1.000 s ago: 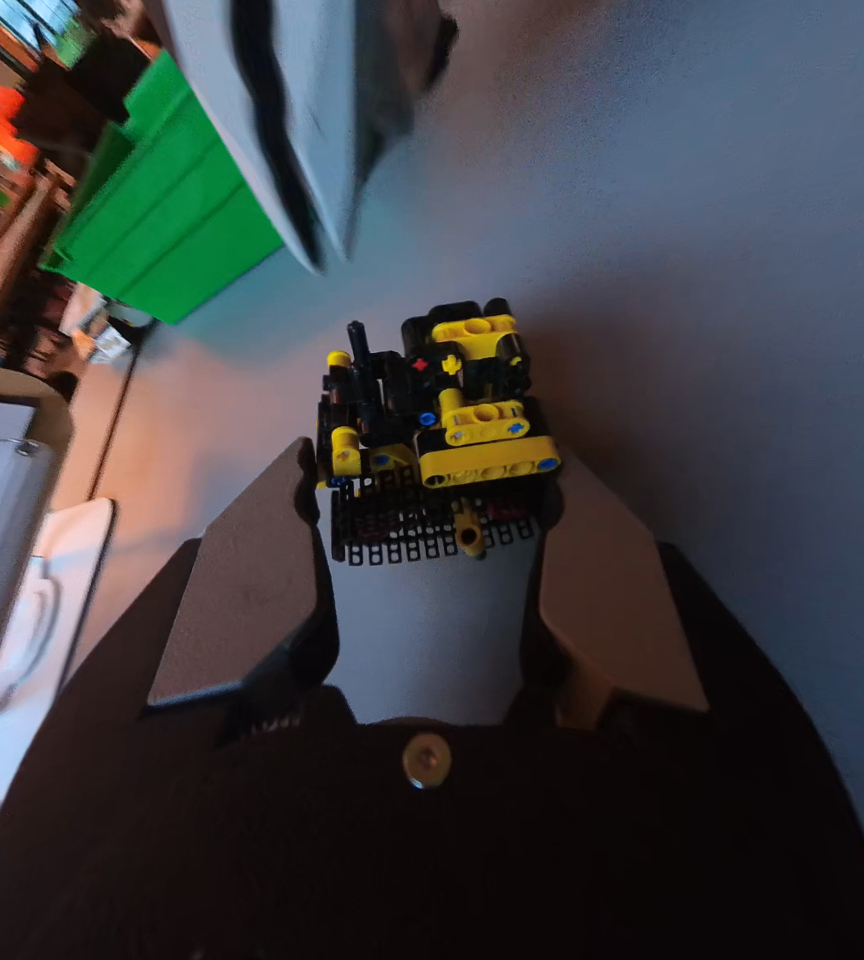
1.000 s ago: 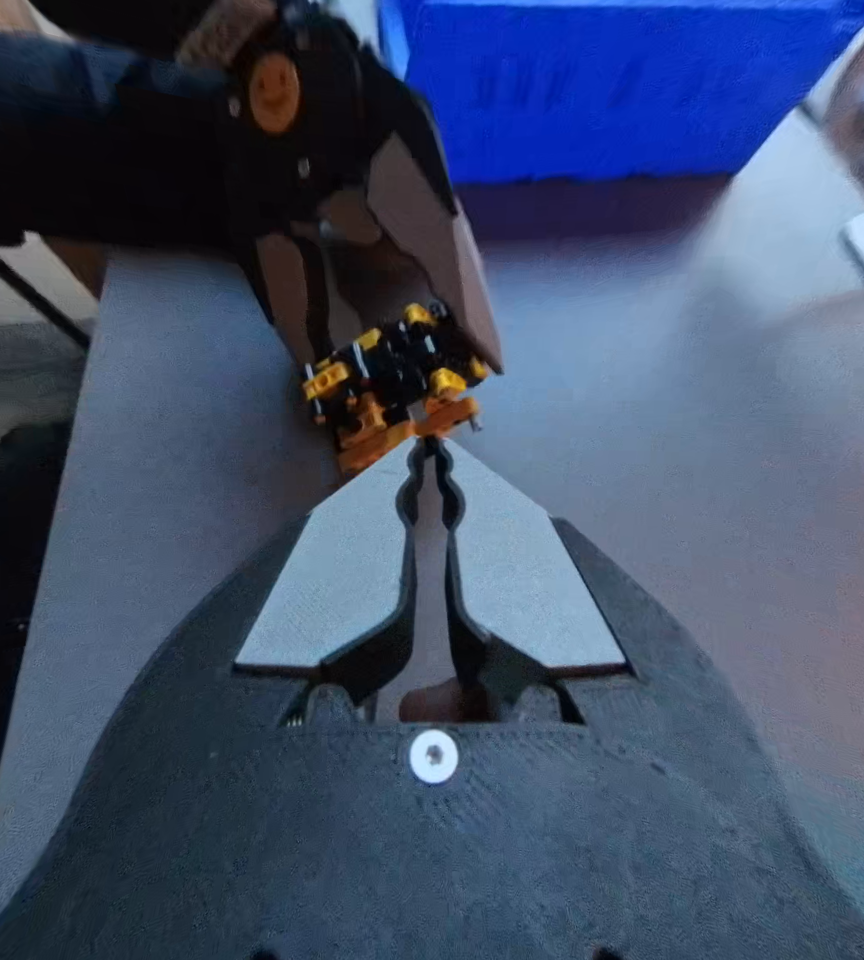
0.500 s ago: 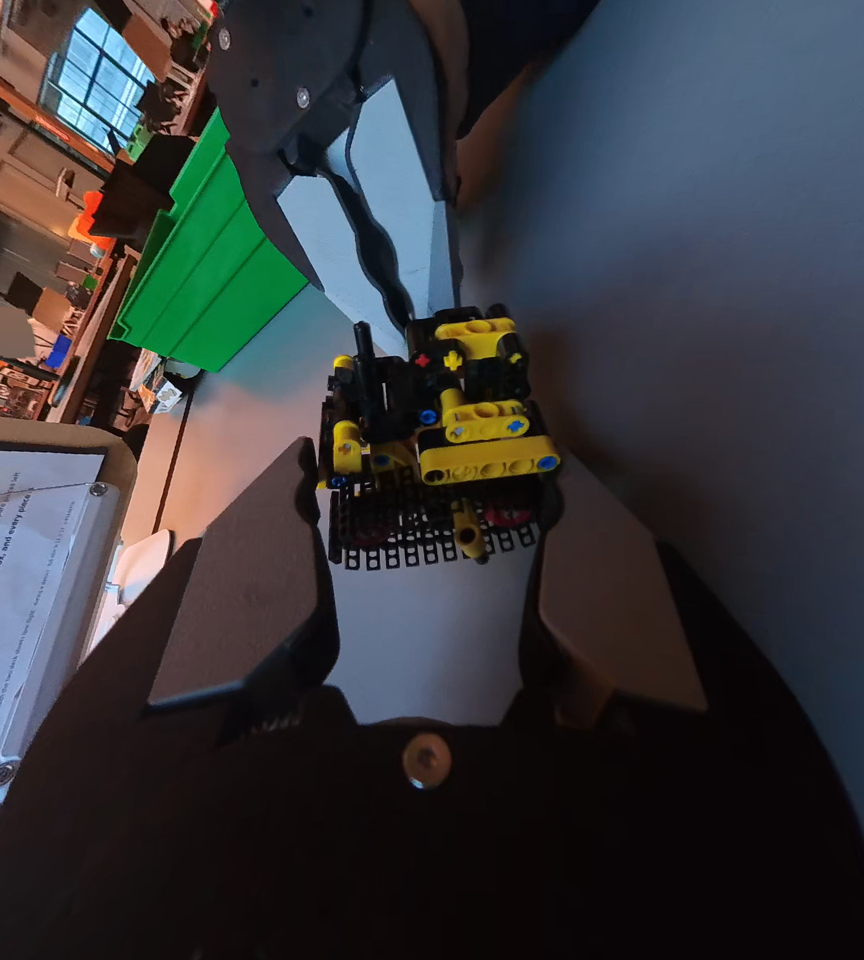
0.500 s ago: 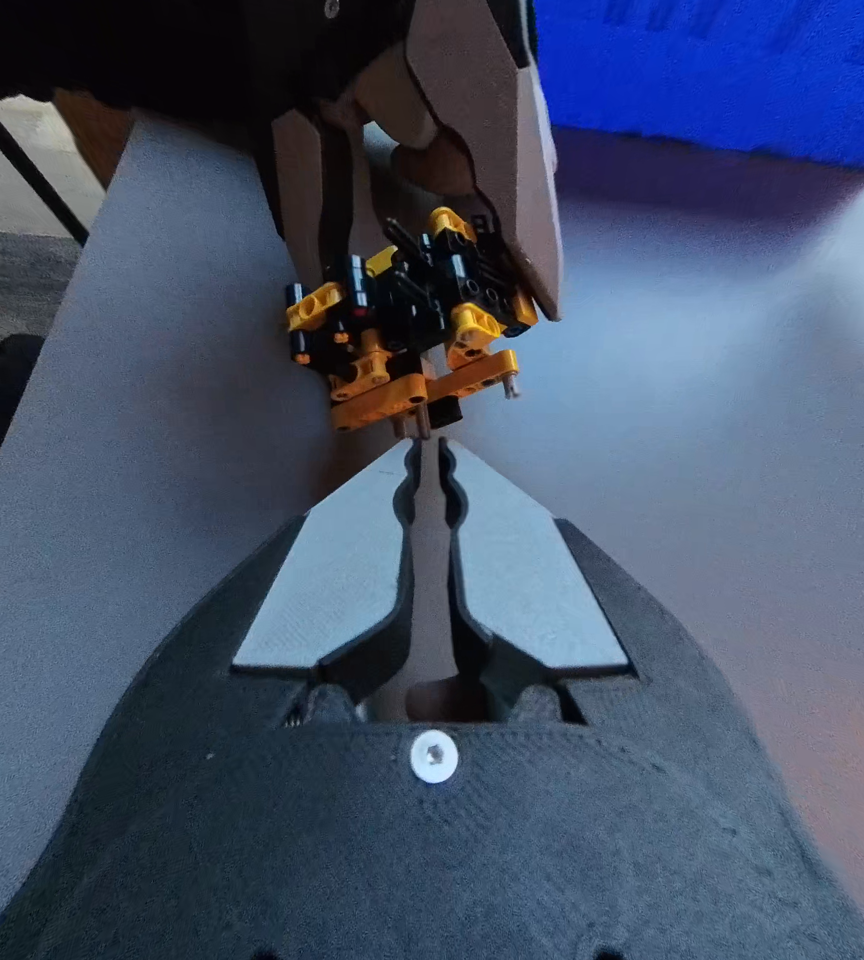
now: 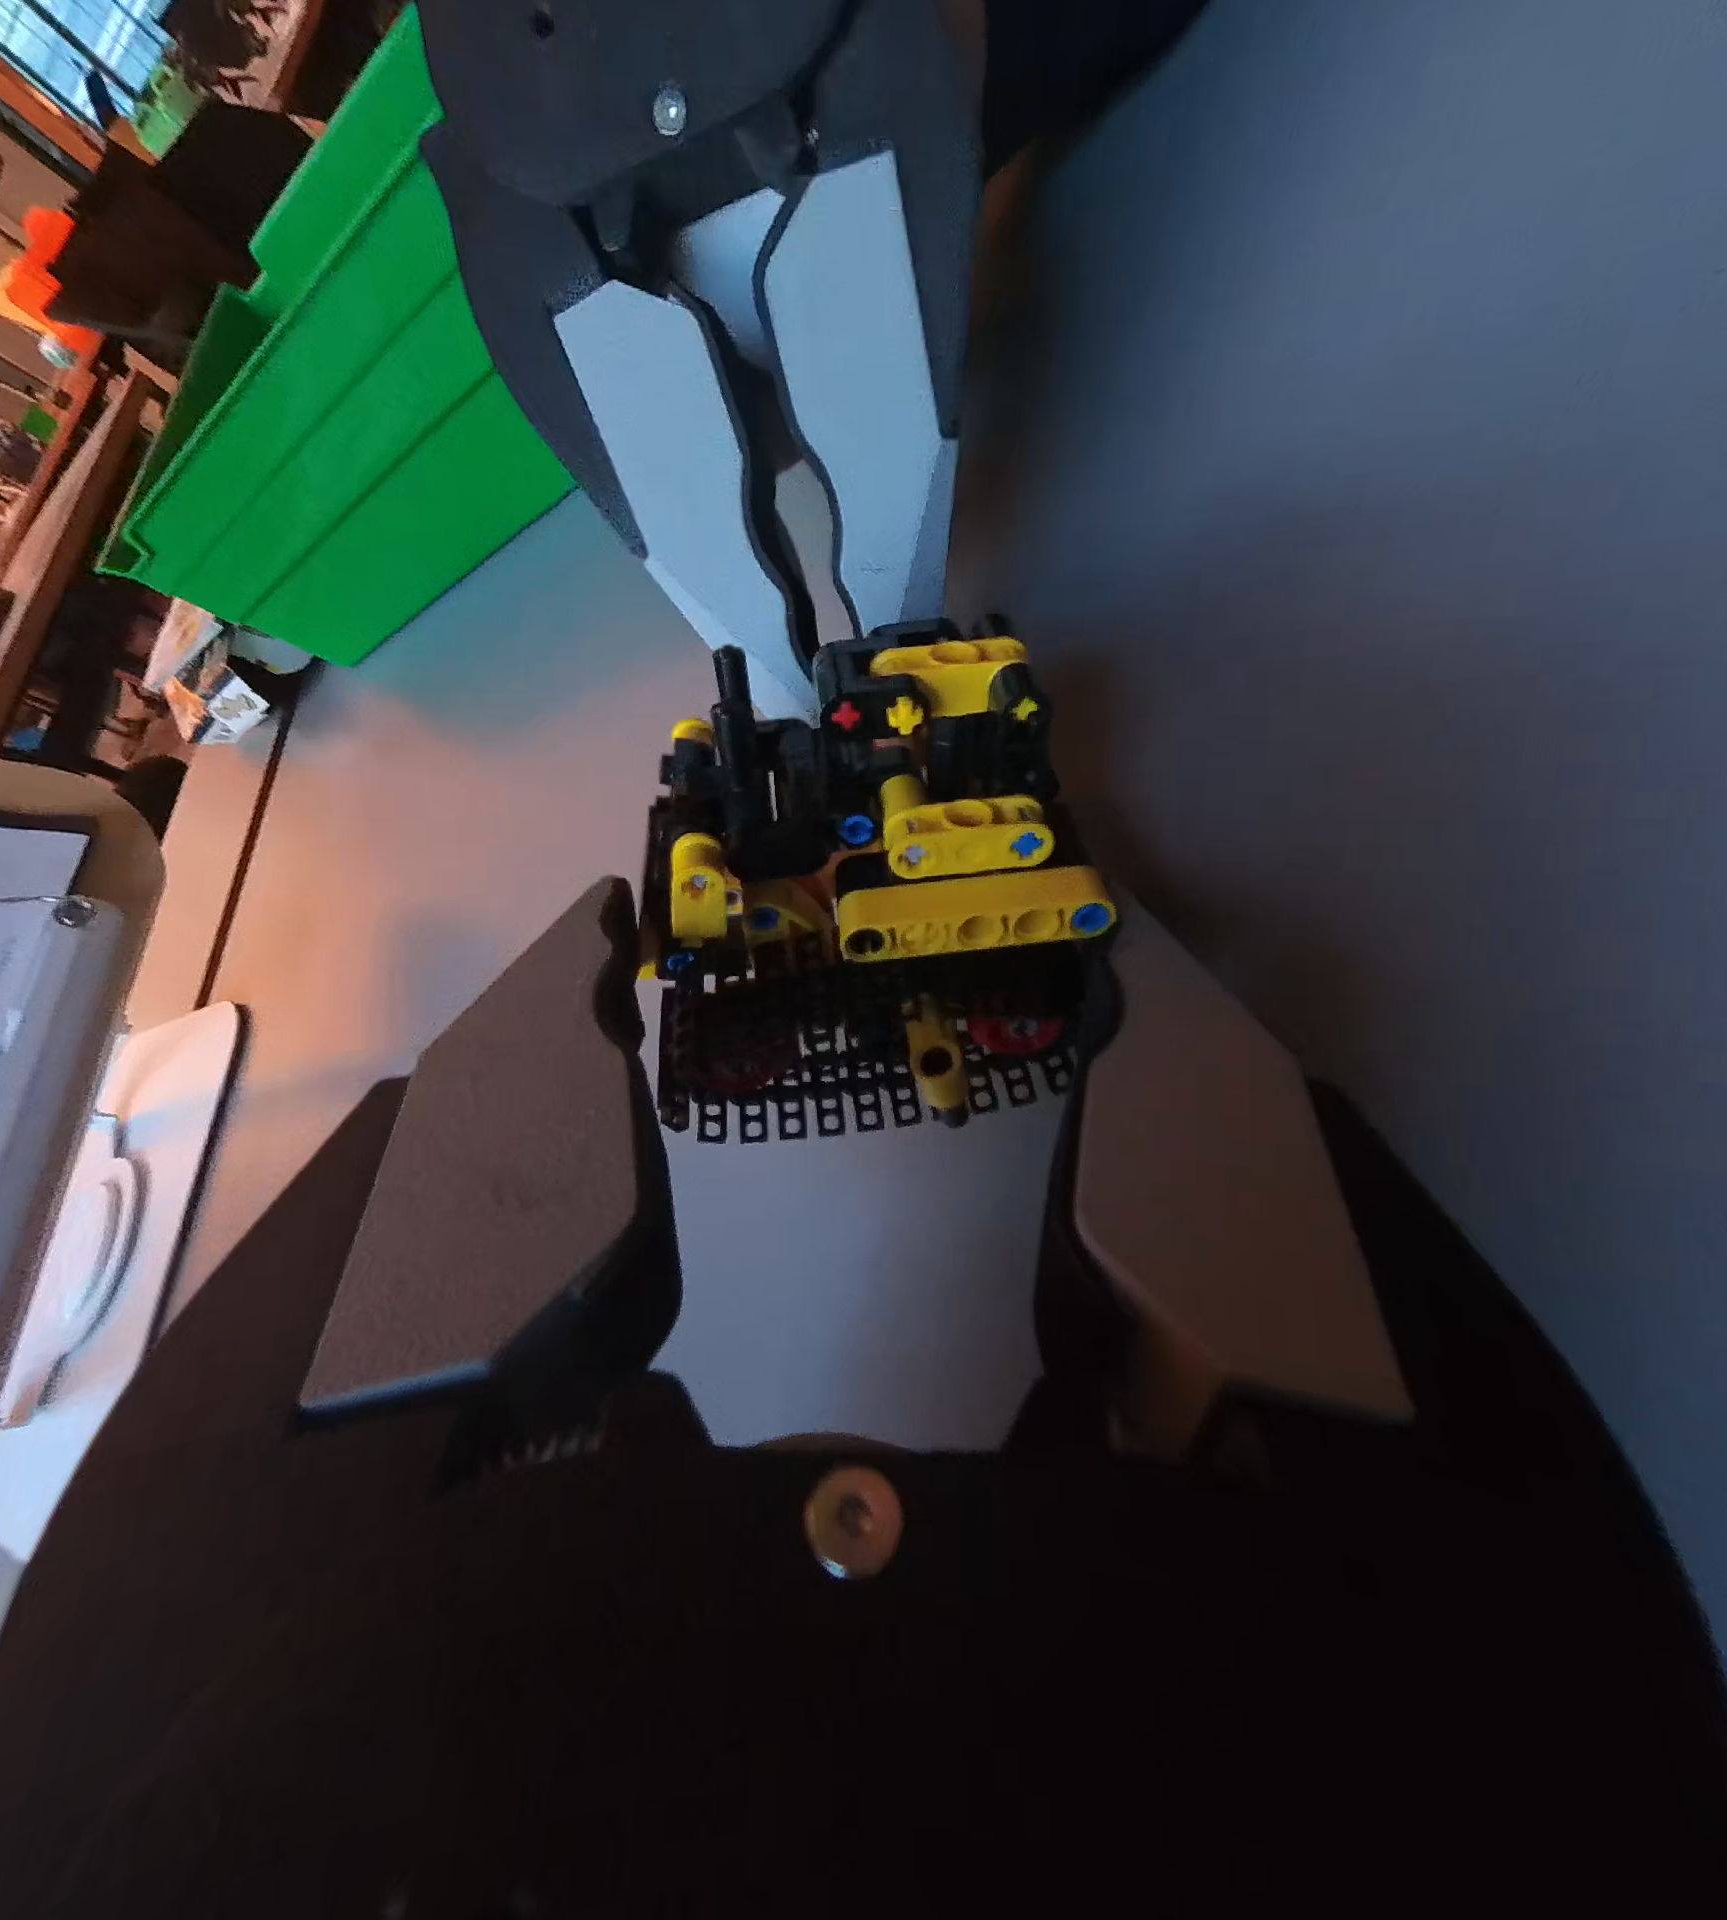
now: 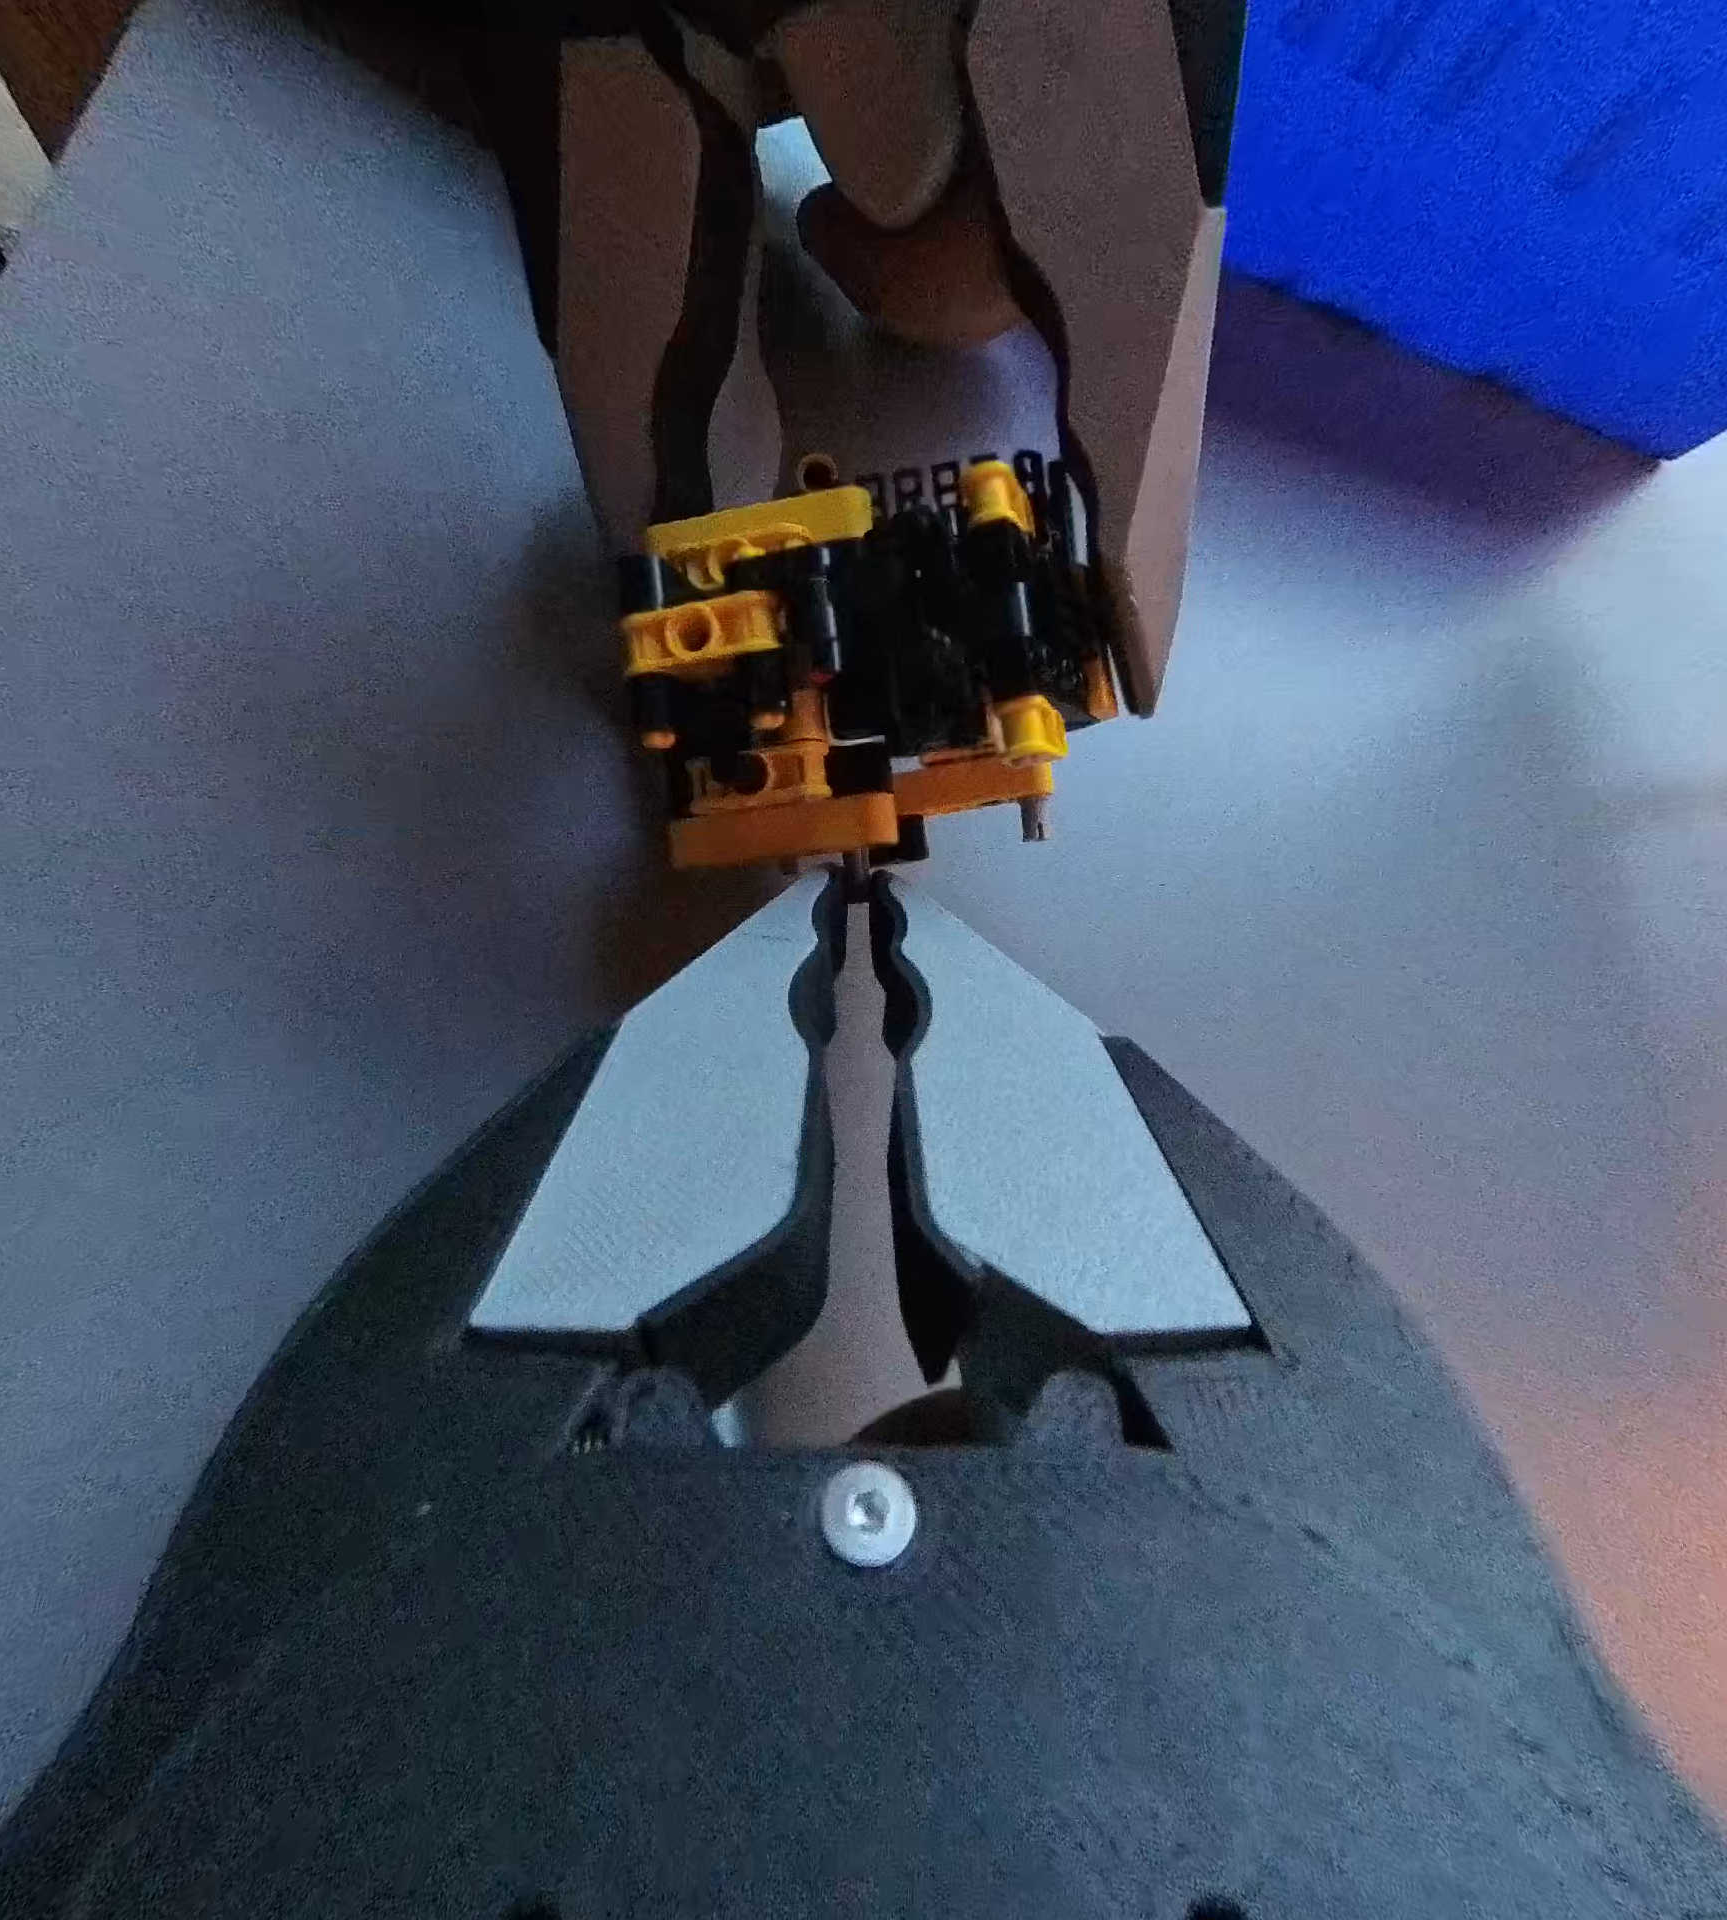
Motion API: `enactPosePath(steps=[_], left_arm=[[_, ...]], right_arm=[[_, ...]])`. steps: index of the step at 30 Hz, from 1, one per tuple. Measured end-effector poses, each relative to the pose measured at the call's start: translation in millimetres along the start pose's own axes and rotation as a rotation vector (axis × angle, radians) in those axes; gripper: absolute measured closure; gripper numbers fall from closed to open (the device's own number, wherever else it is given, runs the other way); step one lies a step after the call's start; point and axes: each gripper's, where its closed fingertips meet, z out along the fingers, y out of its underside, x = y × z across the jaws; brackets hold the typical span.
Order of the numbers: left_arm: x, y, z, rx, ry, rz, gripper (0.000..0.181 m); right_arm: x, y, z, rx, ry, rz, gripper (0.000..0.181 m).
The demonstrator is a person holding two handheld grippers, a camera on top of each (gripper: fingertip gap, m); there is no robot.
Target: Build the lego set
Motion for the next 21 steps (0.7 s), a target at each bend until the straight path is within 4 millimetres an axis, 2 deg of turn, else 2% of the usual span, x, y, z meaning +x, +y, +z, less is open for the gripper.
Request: enactPosePath(steps=[5, 8, 11, 15, 18, 21], left_arm=[[-3, 0, 2, -0.005, -0.014, -0.025, 0.098], [-6, 4, 2, -0.026, -0.029, -0.054, 0.097], [-14, 12, 5, -0.076, -0.045, -0.132, 0.097], [-25, 24, 10, -0.162, -0.074, -0.286, 0.097], [-32, 31, 14, -0.219, -0.117, -0.39, 0.097], [-31, 33, 17, -0.249, -0.111, -0.481, 0.096]], right_arm=[[4, 4, -5, 0.015, -0.049, 0.145, 0.181], [21, 17, -10, -0.021, 0.032, 0.139, 0.175], [30, 5, -21, 0.043, 0.05, 0.163, 0.172], [34, -13, -36, 0.158, 0.065, 0.179, 0.16], [38, -17, -34, 0.18, 0.076, 0.231, 0.149], [47, -13, -30, 0.144, 0.18, 0.172, 0.148]])
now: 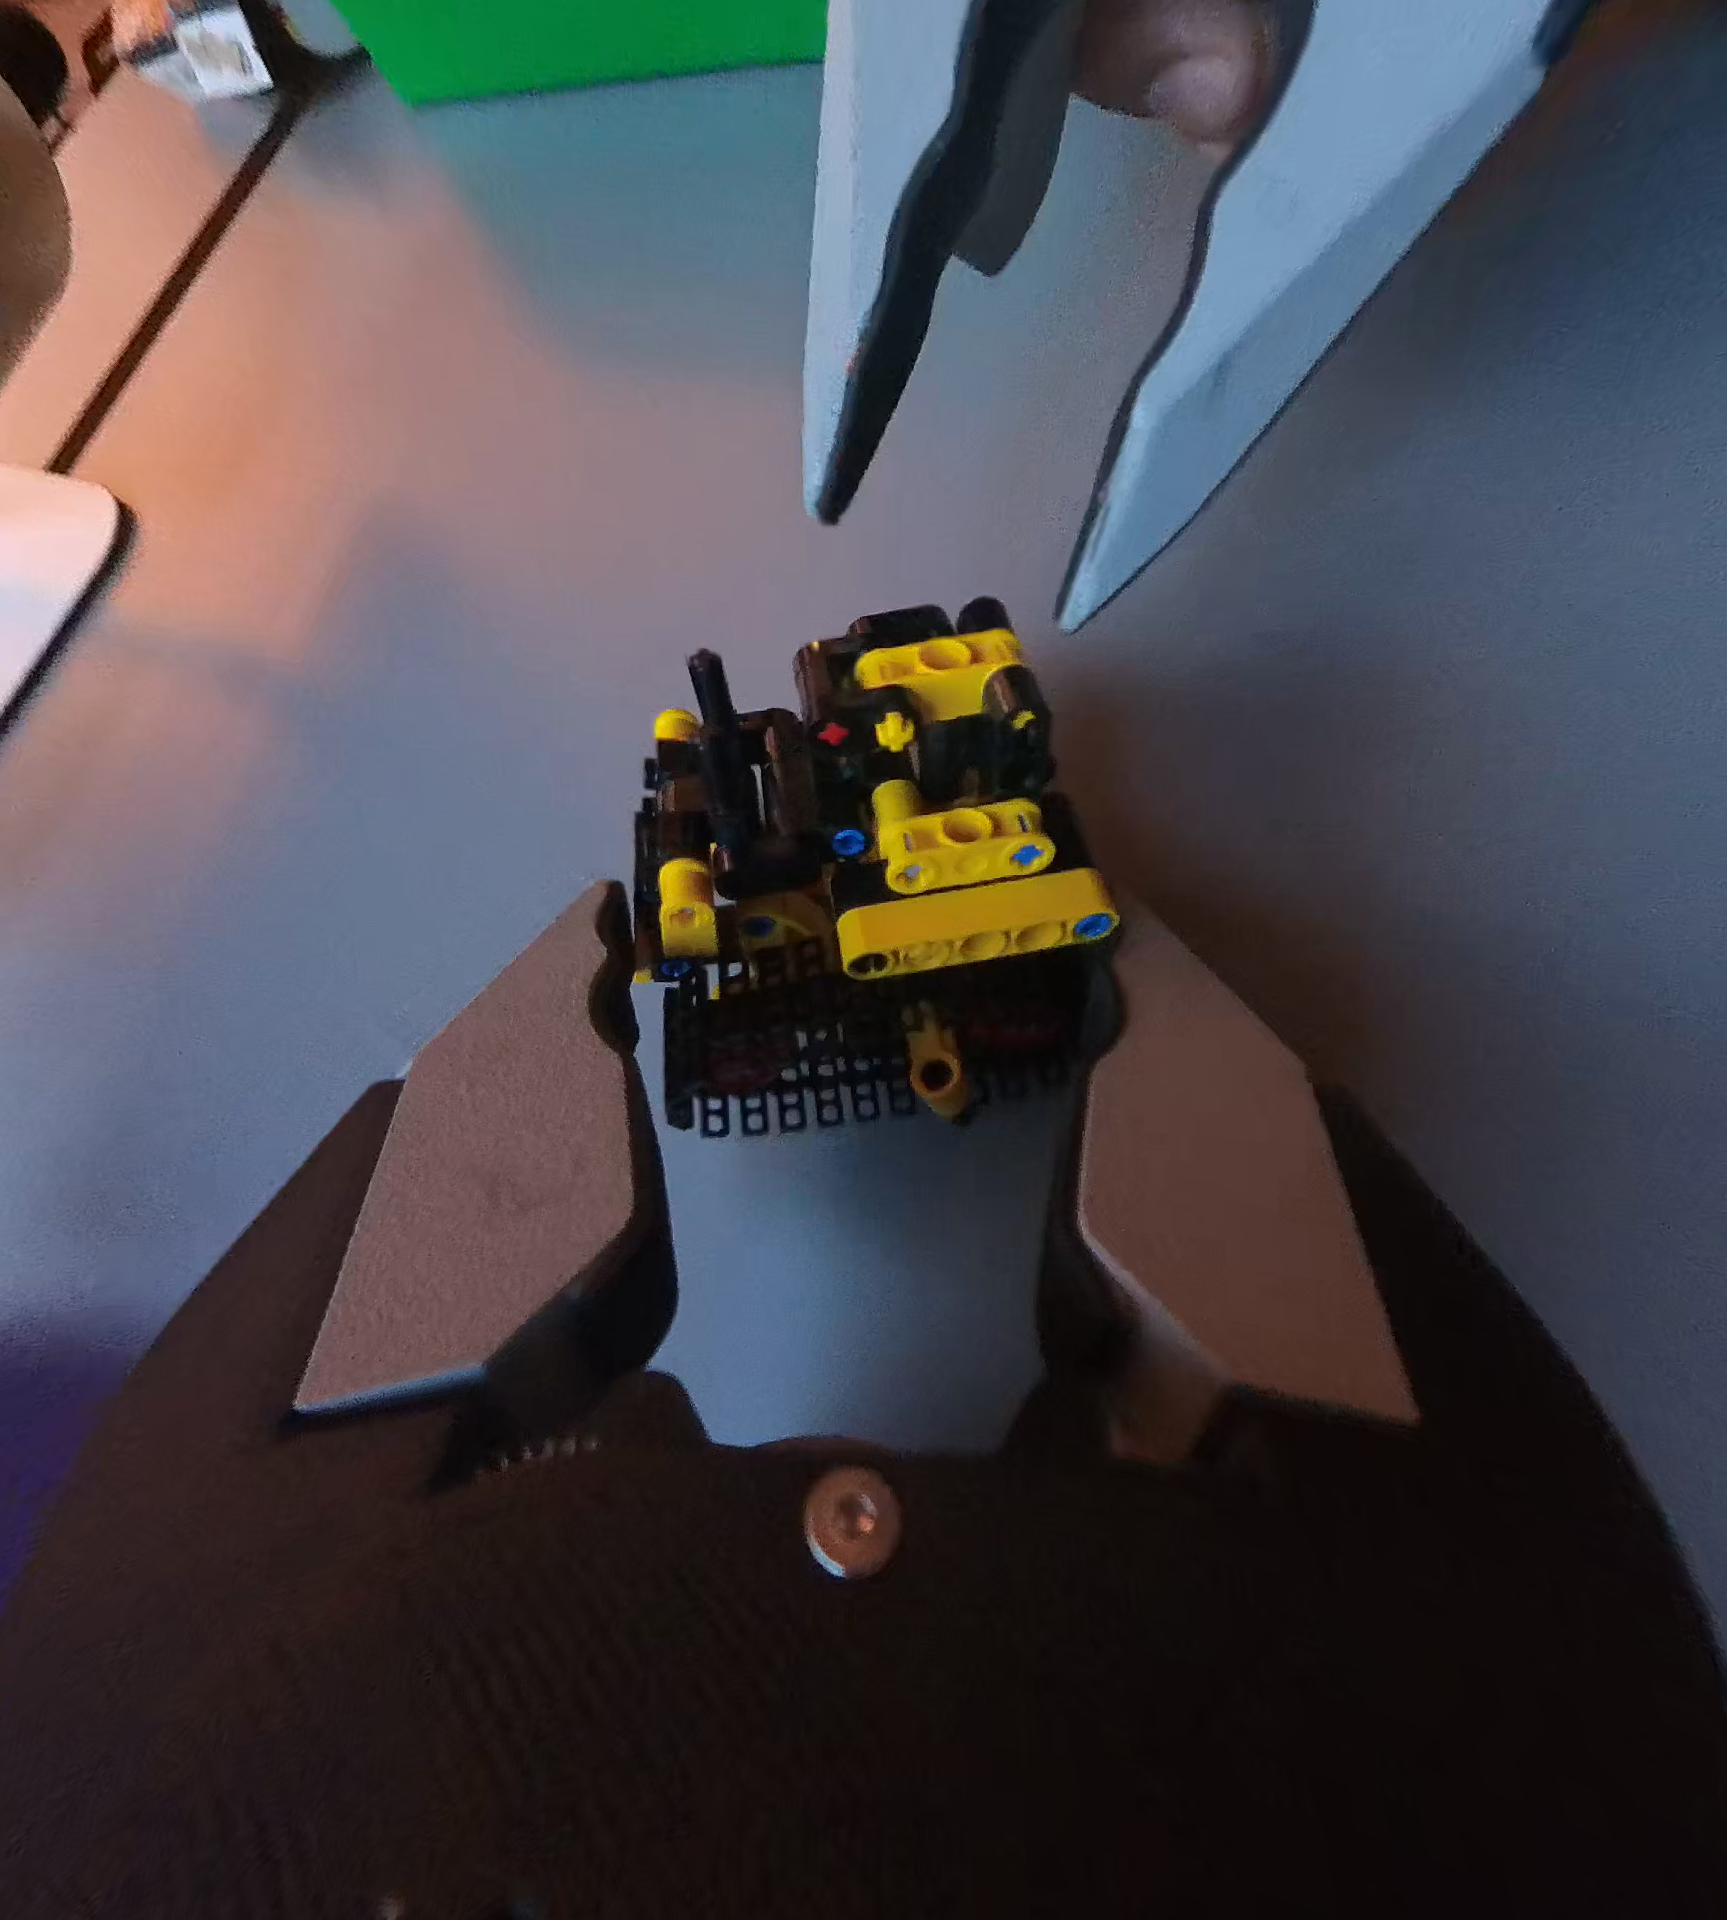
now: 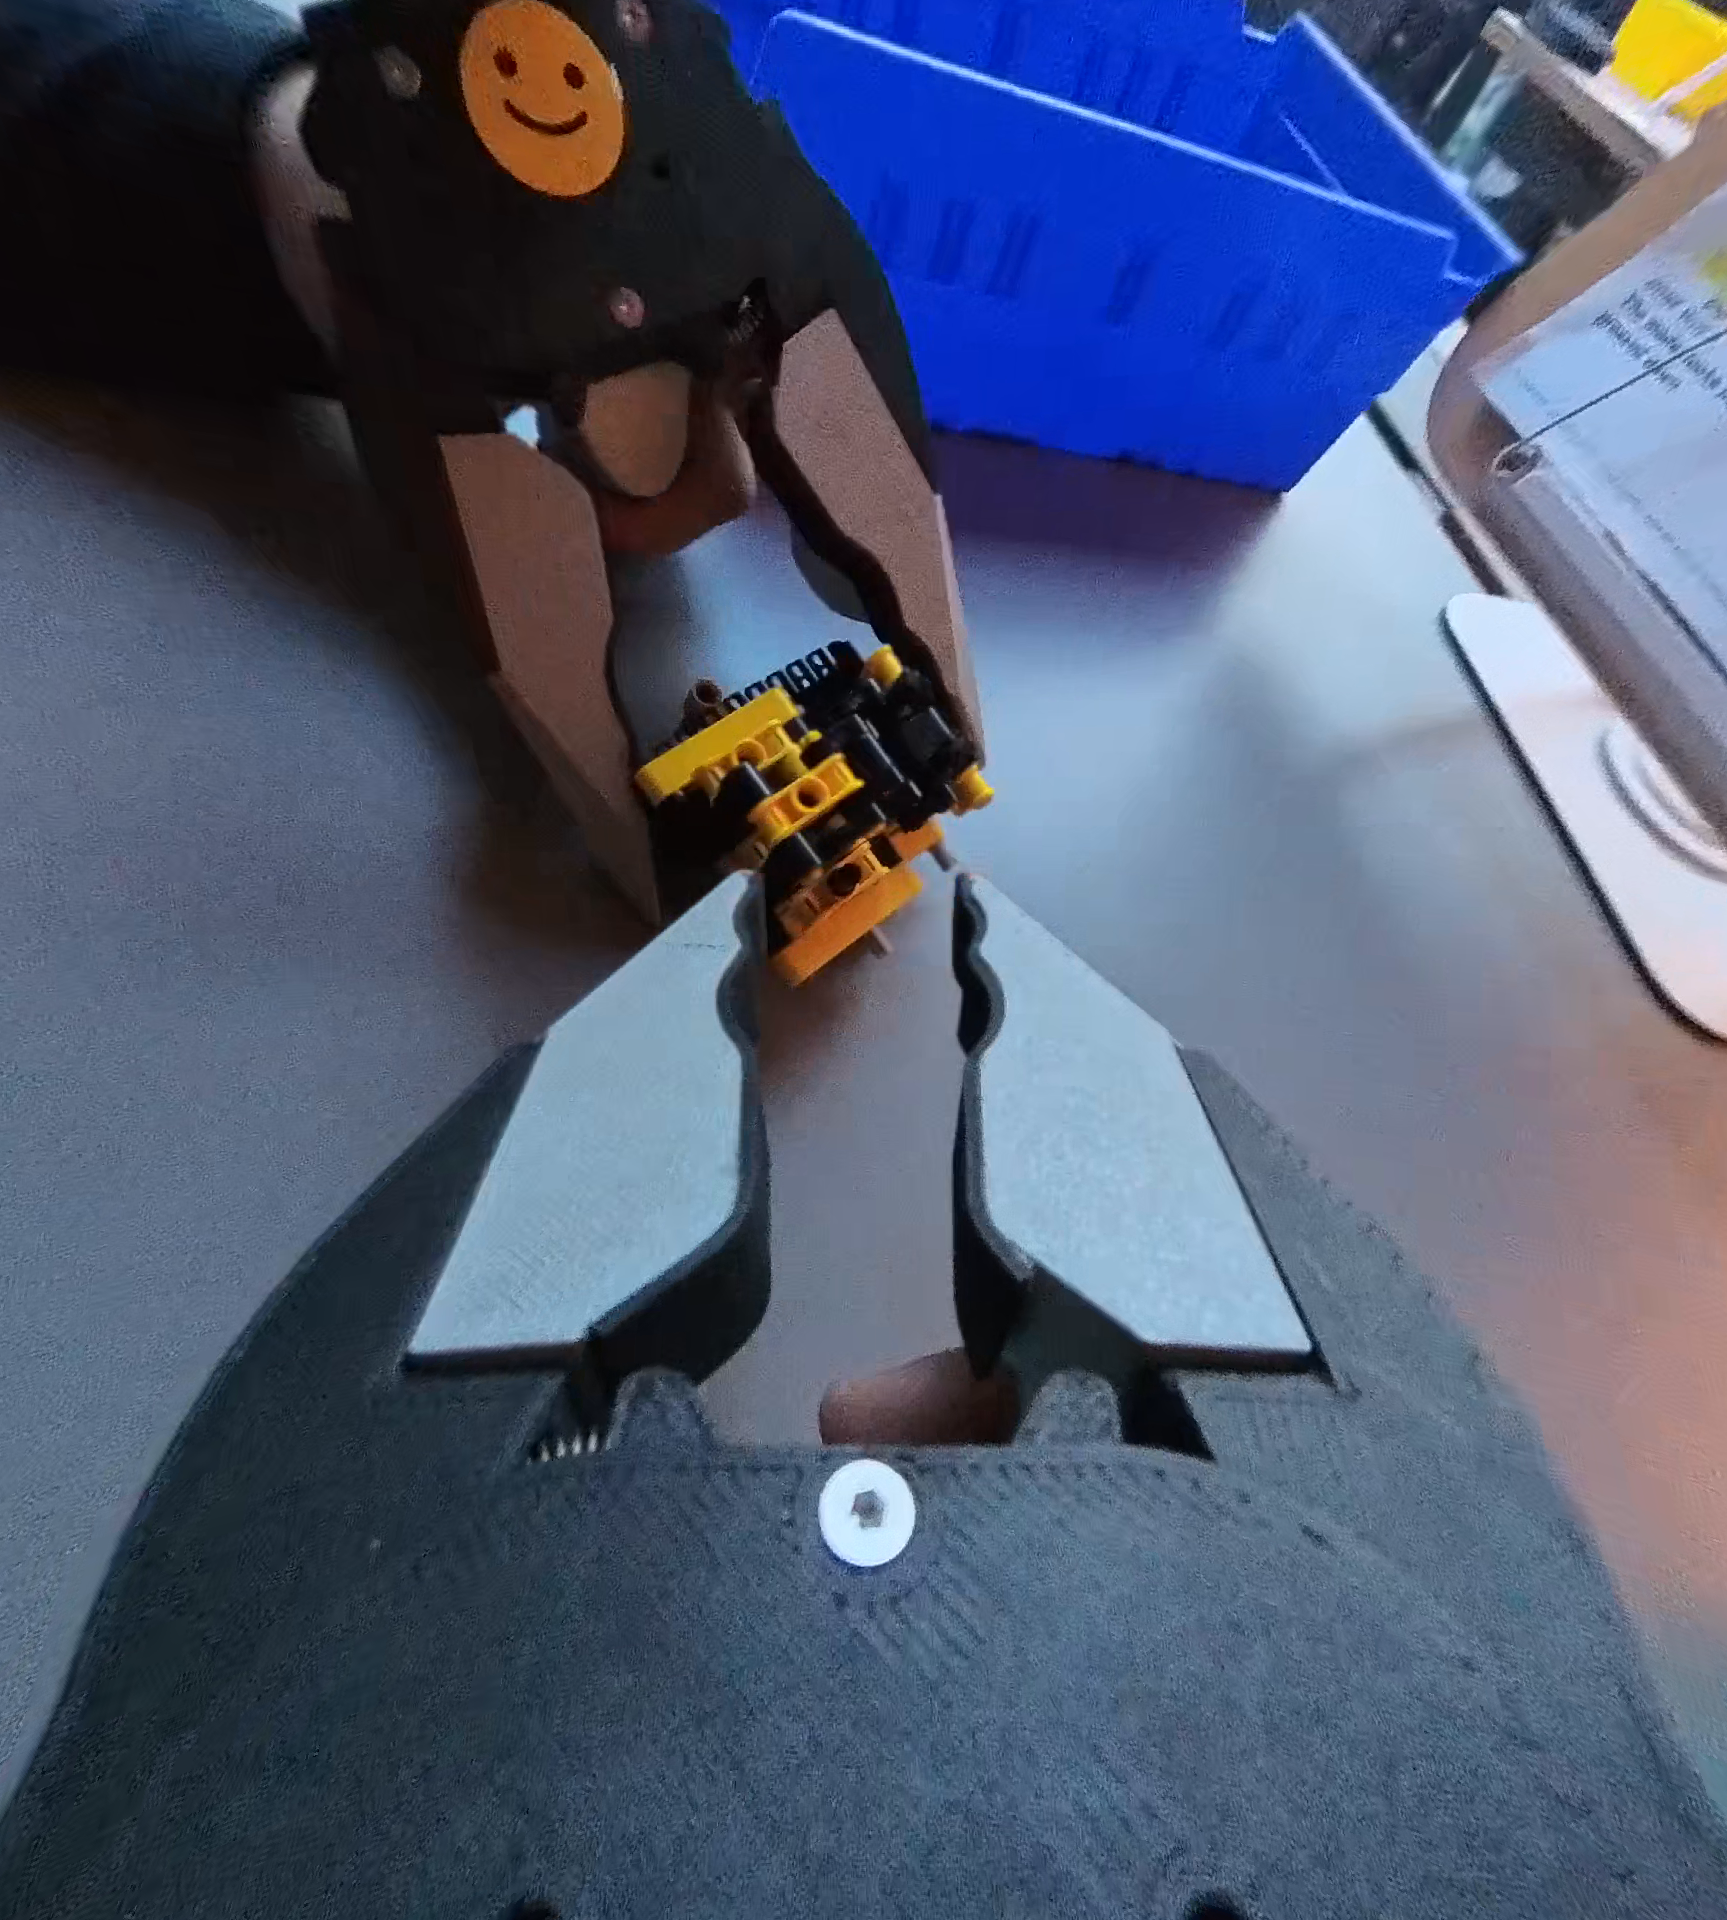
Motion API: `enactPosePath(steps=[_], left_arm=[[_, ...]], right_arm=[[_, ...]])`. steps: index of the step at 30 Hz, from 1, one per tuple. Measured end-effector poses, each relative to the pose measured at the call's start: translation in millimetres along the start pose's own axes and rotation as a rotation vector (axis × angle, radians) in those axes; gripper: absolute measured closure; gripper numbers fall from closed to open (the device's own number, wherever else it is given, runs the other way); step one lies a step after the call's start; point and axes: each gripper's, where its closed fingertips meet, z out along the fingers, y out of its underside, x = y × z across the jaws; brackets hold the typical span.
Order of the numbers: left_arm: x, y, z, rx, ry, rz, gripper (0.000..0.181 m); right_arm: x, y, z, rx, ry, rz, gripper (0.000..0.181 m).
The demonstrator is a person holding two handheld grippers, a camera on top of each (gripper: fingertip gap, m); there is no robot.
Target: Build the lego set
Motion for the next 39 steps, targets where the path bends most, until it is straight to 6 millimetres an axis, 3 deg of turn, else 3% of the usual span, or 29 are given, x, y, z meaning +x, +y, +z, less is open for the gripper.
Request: enactPosePath(steps=[7, 9, 12, 20, 25, 26, 27, 28, 30, 35, 39], left_arm=[[0, 2, 1, -0.016, 0.012, -0.047, 0.096], [1, 2, 0, -0.013, 0.015, -0.039, 0.096], [7, 0, -1, 0.001, 0.046, -0.009, 0.096], [11, -2, -3, 0.012, 0.063, 0.022, 0.095], [13, -19, -27, 0.141, 0.124, -0.026, 0.099], [7, -22, -33, 0.166, 0.11, -0.037, 0.103], [0, -26, -38, 0.186, 0.084, -0.045, 0.12], [-1, -30, -42, 0.222, 0.079, -0.036, 0.15], [9, -39, -48, 0.283, 0.127, -0.02, 0.169], [19, -34, -32, 0.204, 0.127, -0.016, 0.155], [21, -38, -26, 0.206, 0.098, -0.003, 0.175]], right_arm=[[-12, -9, 2, 0.04, 0.081, -0.272, 0.165], [-14, -7, 5, 0.023, 0.072, -0.269, 0.164], [-19, -11, 3, 0.056, 0.042, -0.275, 0.177], [-25, -10, 1, 0.093, 0.018, -0.326, 0.178], [-22, -11, 0, 0.091, 0.032, -0.289, 0.179], [-20, -12, 0, 0.091, 0.043, -0.279, 0.181], [-17, -13, 0, 0.09, 0.057, -0.265, 0.181], [-16, -14, 0, 0.09, 0.058, -0.248, 0.181], [-20, -16, 0, 0.094, 0.025, -0.215, 0.181], [-17, -14, -3, 0.099, 0.016, -0.181, 0.181], [-13, -10, -4, 0.105, -0.044, -0.066, 0.181]])
